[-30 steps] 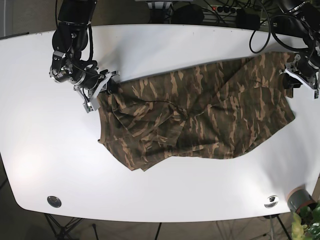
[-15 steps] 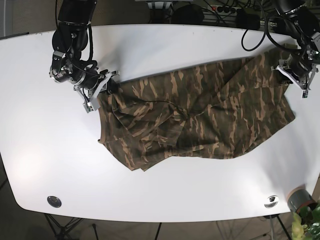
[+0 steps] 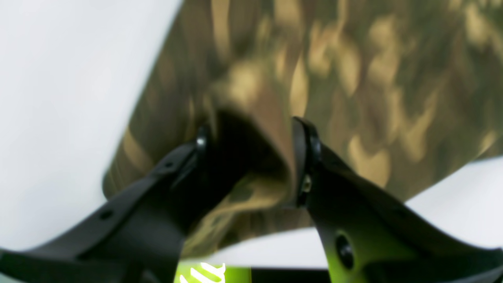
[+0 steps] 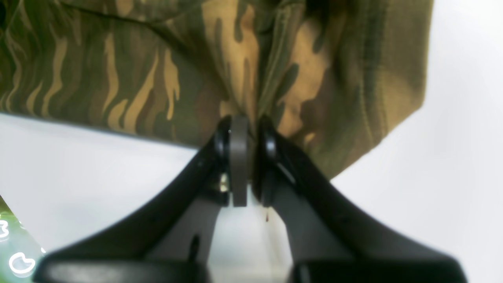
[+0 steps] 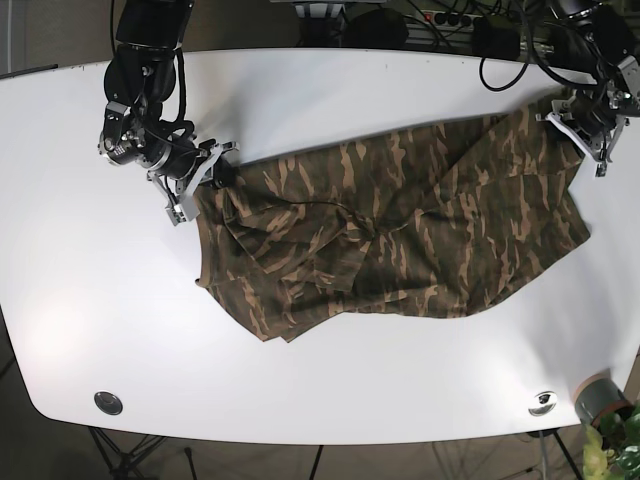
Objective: Fold the T-shirt properly
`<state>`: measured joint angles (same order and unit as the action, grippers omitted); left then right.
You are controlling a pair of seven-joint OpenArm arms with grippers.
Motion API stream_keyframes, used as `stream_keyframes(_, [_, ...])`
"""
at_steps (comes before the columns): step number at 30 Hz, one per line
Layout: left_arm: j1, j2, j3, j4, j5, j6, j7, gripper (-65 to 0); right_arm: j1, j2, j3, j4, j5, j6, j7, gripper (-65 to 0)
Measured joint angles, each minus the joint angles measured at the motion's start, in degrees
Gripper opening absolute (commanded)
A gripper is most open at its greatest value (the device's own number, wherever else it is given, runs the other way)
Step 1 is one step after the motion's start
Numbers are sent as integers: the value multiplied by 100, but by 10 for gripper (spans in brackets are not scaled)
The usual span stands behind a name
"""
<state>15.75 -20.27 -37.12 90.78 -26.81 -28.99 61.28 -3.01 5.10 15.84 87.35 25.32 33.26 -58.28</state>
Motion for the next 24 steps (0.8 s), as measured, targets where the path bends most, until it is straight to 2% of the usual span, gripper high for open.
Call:
stream_keyframes(4, [-31,2,2,0,-20,0,-48,-279,0,0,-2,0,2,0,2,-628])
stream_keyframes(6, [2,-15,2,0,-22,0,-66,-281,0,0,0,0,2,0,0,-628])
stream_keyframes(15, [28,-13,2,-9,-20,0,-55,-403,0,0,0,0,2,0,0,-628])
stream_keyframes(18, [31,0,0,-33,-17,0,-61,-529,-2,0,0,0,2,2,2,-628])
stream_keyframes(20, [31,9,-11,-33,-17,0,-61,-644,0,0,0,0,2,2,2,-628])
stream_keyframes(24, [31,7,-22,-35,-7,0,-223,-650,0,0,0,0,2,2,2,-628])
